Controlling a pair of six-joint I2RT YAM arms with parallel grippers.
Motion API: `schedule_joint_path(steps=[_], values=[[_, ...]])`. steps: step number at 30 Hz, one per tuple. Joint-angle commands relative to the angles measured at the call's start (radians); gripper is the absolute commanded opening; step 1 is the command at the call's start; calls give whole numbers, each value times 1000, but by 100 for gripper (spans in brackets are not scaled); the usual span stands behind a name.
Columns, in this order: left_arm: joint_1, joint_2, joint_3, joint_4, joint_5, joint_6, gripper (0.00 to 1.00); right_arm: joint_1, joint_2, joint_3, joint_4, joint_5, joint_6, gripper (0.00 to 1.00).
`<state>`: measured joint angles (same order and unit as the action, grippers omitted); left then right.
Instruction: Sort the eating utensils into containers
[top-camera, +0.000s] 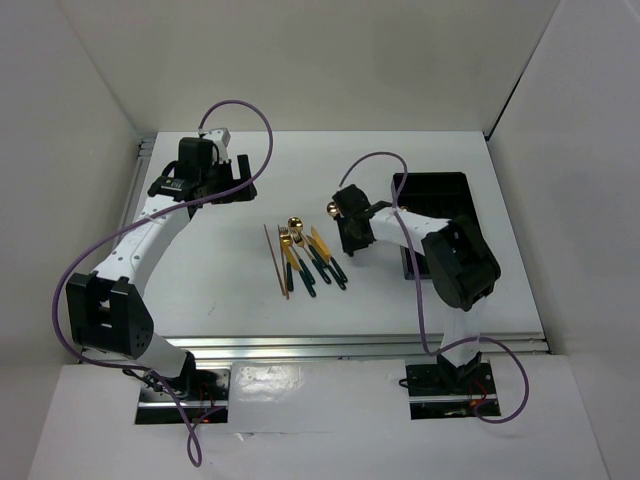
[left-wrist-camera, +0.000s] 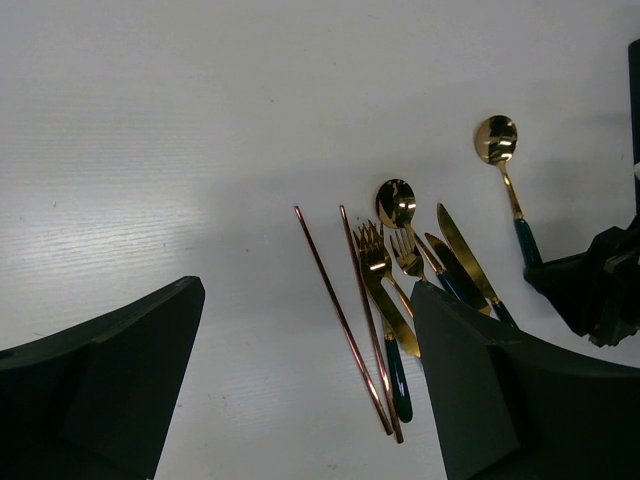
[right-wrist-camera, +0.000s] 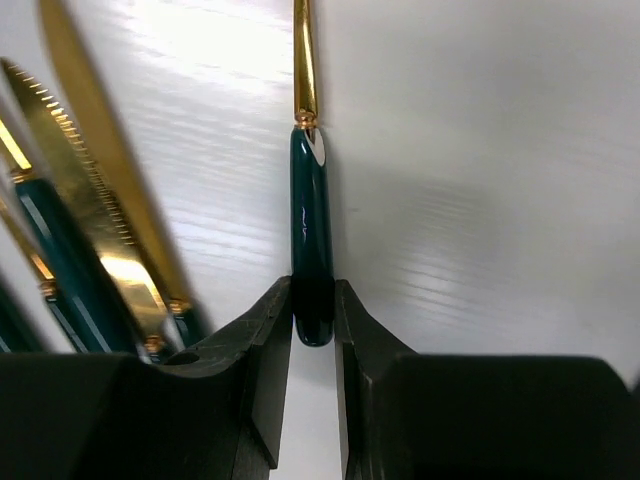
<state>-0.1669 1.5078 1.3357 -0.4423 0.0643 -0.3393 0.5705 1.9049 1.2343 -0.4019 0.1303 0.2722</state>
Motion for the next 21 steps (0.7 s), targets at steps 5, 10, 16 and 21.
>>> schedule_joint_path(steps=[5, 10, 16, 21], values=[[3, 6, 33, 16, 8, 13, 100, -78, -258, 25, -97, 54, 1, 2], [3, 6, 33, 16, 8, 13, 100, -130, -403, -11, -166, 90, -31, 2], [3, 6, 33, 16, 8, 13, 100, -242, -509, -91, -227, 152, -31, 2], [3, 6, 33, 16, 8, 13, 100, -264, -484, -62, -329, 175, -8, 2]])
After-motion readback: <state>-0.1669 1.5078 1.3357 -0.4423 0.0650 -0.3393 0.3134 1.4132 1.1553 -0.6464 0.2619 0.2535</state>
